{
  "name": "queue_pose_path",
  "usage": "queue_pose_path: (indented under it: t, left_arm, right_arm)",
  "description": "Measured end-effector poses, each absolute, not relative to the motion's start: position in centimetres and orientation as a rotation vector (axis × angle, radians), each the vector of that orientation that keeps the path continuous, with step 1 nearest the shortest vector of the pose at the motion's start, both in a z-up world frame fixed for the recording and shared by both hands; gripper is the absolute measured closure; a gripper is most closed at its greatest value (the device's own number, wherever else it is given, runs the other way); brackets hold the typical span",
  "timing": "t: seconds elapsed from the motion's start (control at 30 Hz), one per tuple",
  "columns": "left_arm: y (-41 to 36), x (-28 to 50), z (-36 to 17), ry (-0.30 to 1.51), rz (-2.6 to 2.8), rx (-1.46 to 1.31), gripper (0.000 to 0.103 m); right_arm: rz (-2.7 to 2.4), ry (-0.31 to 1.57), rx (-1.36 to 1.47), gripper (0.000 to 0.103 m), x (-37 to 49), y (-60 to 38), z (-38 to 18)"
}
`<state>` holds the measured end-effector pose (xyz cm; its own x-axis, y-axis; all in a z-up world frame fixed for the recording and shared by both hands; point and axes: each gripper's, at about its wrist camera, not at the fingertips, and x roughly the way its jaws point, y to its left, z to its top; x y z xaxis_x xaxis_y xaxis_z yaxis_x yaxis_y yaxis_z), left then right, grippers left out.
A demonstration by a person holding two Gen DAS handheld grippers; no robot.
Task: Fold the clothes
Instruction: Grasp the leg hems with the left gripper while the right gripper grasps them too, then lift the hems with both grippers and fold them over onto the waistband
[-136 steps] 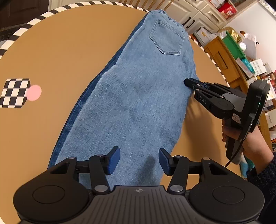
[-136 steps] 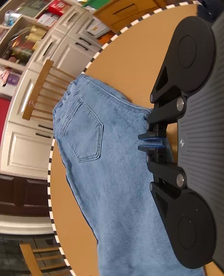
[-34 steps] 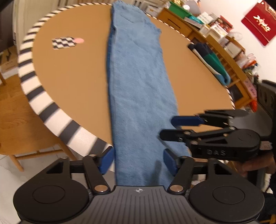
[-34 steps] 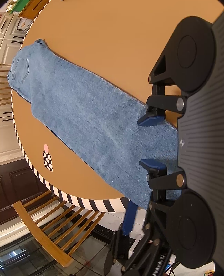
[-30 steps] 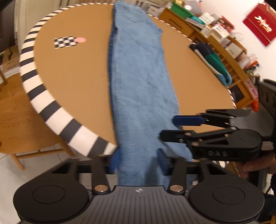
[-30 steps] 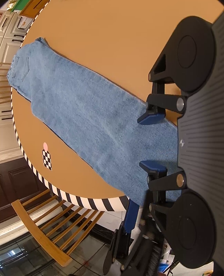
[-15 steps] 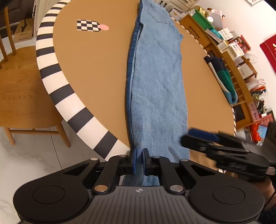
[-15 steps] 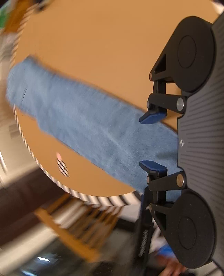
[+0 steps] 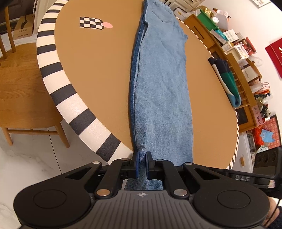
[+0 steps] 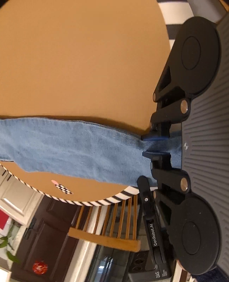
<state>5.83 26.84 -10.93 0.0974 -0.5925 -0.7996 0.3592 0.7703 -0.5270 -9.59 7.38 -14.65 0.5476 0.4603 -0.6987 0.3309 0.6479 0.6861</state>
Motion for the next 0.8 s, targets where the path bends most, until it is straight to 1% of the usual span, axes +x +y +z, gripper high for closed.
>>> queue_pose_path:
  t: [0.13,0.37,0.73,0.8]
  left_arm:
    - [27.0,5.8,-10.5,1.289,-0.722,-0.228,0.096]
    - [27.7,5.5,-9.3,1.277,-0.758,-0.252,0.096]
    - [29.0,1.1,-8.0,1.337,-0.831,-0.304,0.096]
    - [28.7,0.6,-7.1,1.324,-0.847,-0.279,0.096]
  right_arm:
    - [0.114,1.001,0.869,0.094,-9.7,7.6,-13.8]
    - [0.149,0.974,0.852,0.095,-10.3,7.3,-12.1]
    - [0.179,0.943,0.997,0.095,-16.4,6.5,-11.1]
    - [0.193,0.923,0.972,0.095,-15.0,6.1,-9.5]
